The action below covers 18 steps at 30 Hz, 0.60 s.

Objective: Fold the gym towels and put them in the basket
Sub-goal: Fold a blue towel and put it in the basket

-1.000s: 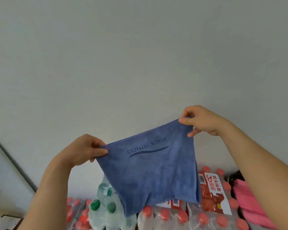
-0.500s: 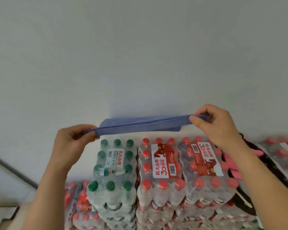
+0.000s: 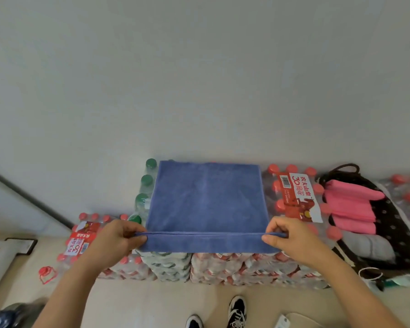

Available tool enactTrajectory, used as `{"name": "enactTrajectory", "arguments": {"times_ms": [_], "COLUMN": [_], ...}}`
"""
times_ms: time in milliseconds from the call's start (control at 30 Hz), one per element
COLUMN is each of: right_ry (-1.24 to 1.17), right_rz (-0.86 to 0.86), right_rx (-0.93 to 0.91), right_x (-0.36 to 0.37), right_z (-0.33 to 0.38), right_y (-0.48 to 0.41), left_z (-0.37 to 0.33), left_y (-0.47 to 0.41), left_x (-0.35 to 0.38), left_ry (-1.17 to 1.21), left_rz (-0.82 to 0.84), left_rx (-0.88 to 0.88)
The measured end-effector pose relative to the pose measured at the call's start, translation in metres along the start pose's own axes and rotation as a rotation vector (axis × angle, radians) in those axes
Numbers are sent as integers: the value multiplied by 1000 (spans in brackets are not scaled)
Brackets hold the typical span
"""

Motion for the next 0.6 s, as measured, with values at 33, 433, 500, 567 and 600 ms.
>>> {"name": "enactTrajectory", "arguments": {"times_ms": [33,433,500,567,600], "right_ry": [28,-64,-116,-170,-201], "right_rz": [45,123,29,-51,-92], "right_rx": [27,54,36,9,1], "right_x": [2,-4,-17,-28,-34], "right_z": [-3,-4,-3,-1,-1], "right_y": [-2,-5,-9,-14,-17], "left_z": [3,-6,-15,-25,-31], "left_y": [-2,-2,-7,-12,-16], "left_x": [3,-2,-16,-29,-32], "left_ry": [-3,168,236,279,297], "left_rz": [45,125,-18,-168,-215], "left_rx": [-8,43,81,99,104]}}
Point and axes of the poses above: each hand's wrist, its own y-axis away from the middle knuckle, its own x-axis out of the palm, z = x × y, the point moved 9 cm from there along -y, towards the middle knuckle, and after that the axes turned 12 degrees about z, right-handed, at the moved point
